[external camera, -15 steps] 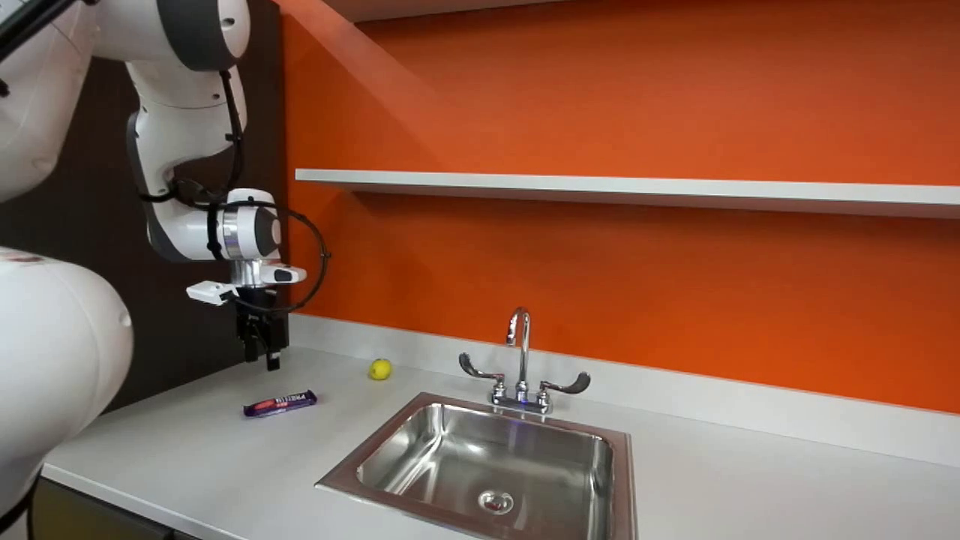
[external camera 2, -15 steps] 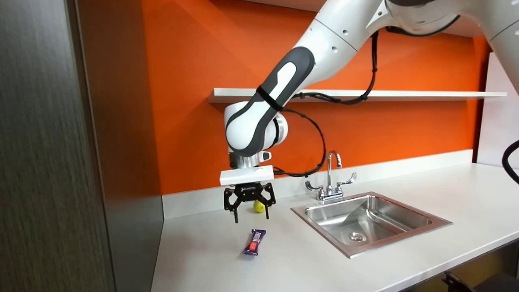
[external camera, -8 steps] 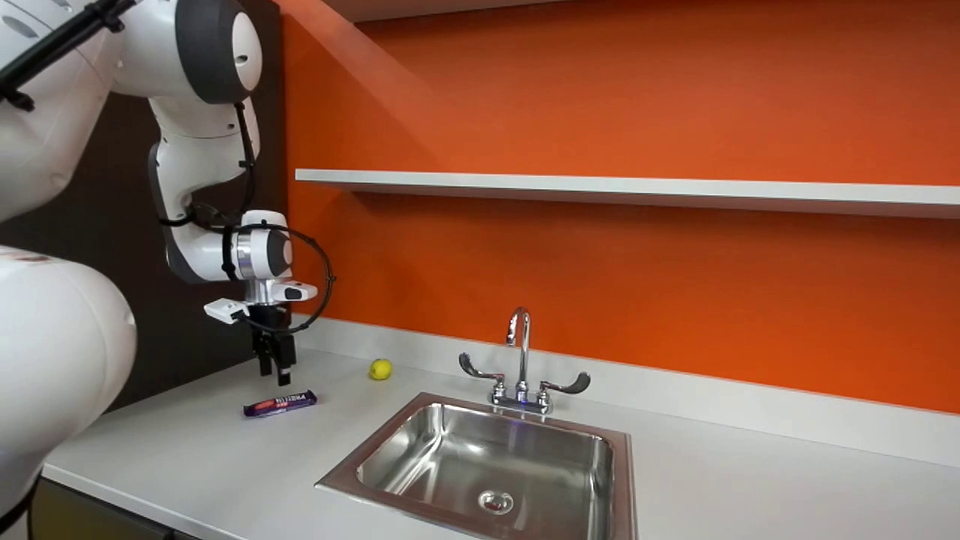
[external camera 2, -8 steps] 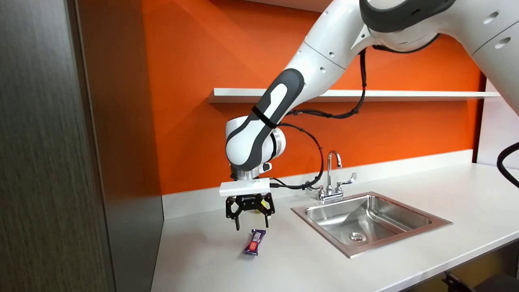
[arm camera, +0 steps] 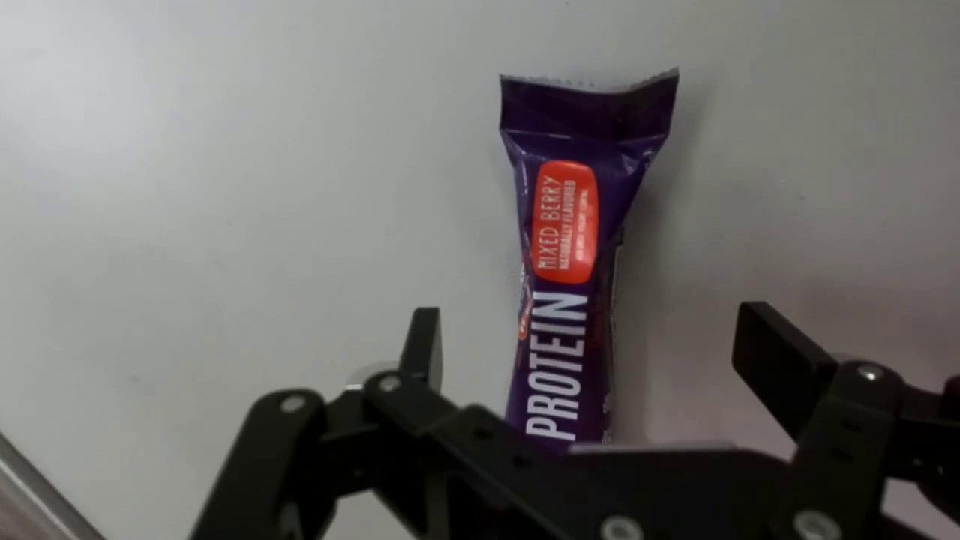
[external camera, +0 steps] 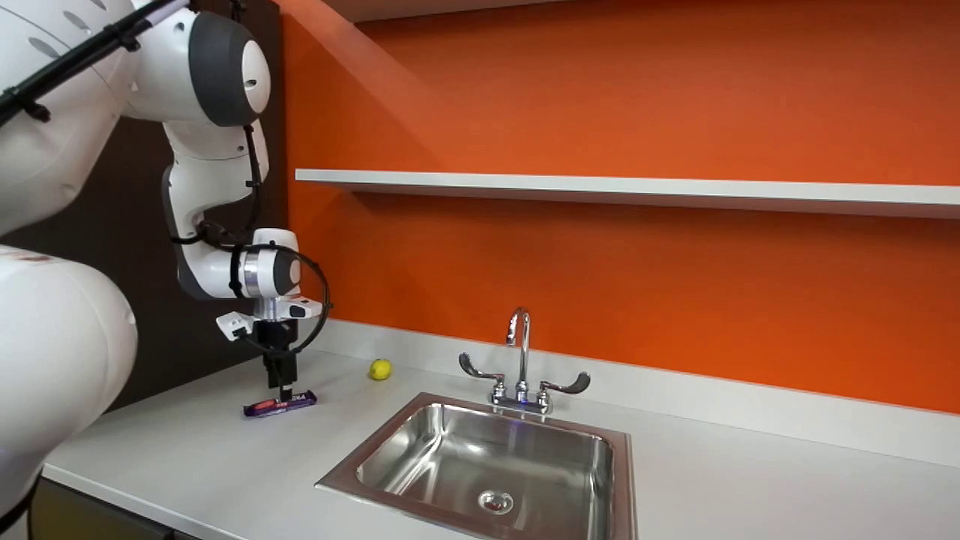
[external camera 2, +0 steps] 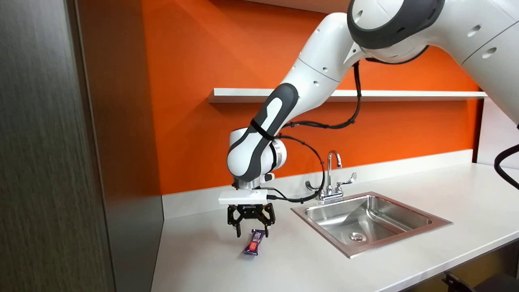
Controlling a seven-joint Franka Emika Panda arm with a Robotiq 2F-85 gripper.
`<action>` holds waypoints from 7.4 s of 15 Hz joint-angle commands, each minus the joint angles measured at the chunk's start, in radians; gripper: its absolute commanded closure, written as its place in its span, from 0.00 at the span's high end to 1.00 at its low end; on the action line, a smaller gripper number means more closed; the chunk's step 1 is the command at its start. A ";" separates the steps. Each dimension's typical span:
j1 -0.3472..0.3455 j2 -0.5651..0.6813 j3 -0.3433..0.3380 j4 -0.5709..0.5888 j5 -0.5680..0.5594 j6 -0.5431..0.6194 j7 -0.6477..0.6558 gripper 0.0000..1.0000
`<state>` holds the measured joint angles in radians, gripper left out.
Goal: Put the candy bar on the shelf
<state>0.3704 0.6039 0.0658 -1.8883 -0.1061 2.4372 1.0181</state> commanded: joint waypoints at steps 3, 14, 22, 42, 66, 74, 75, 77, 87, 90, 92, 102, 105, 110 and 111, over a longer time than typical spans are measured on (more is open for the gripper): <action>0.017 0.024 -0.030 0.012 0.044 0.032 0.073 1.00; 0.020 0.037 -0.044 0.008 0.053 0.063 0.137 0.49; 0.025 0.046 -0.045 0.004 0.055 0.093 0.147 0.08; 0.002 -0.451 -0.016 -0.387 -0.168 0.093 -0.105 0.07; -0.303 -1.024 0.221 -0.178 -0.209 -0.214 -0.301 0.07; -0.330 -0.797 0.244 0.118 -0.293 -0.266 -0.338 0.07; -0.322 -0.765 0.242 0.152 -0.303 -0.276 -0.340 0.07; -0.308 -0.698 0.236 0.223 -0.327 -0.291 -0.342 0.07; -0.202 -0.444 0.142 0.539 -0.382 -0.394 -0.349 0.07; -0.169 -0.393 0.108 0.606 -0.378 -0.416 -0.352 0.07; -0.149 -0.360 0.087 0.646 -0.375 -0.429 -0.353 0.07; -0.139 -0.225 0.070 0.808 -0.376 -0.478 -0.348 0.07; -0.140 -0.197 0.066 0.848 -0.375 -0.510 -0.349 0.60; -0.143 -0.197 0.063 0.856 -0.367 -0.538 -0.347 0.97; -0.143 -0.211 0.065 0.839 -0.365 -0.540 -0.345 1.00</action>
<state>0.2235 0.3968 0.1300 -1.0729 -0.4708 1.9420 0.6924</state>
